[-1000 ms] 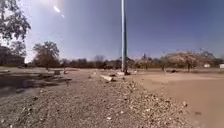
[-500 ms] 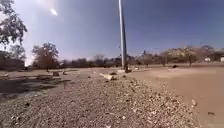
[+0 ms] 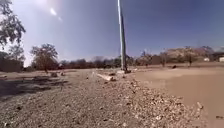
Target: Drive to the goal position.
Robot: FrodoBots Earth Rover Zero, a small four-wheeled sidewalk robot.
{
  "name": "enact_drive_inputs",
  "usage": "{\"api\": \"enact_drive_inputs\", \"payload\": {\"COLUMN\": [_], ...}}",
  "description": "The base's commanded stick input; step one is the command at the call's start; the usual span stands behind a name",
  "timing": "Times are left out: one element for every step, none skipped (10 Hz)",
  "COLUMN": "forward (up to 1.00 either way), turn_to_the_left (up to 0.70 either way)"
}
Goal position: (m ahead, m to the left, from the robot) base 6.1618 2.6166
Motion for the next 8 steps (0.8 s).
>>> {"api": "enact_drive_inputs", "payload": {"forward": [0.5,0.5,0.5,0.5,0.5,0.5,0.5,0.5], "turn_to_the_left": [0.0,0.0,0.0,0.0,0.0,0.0,0.0,0.08]}}
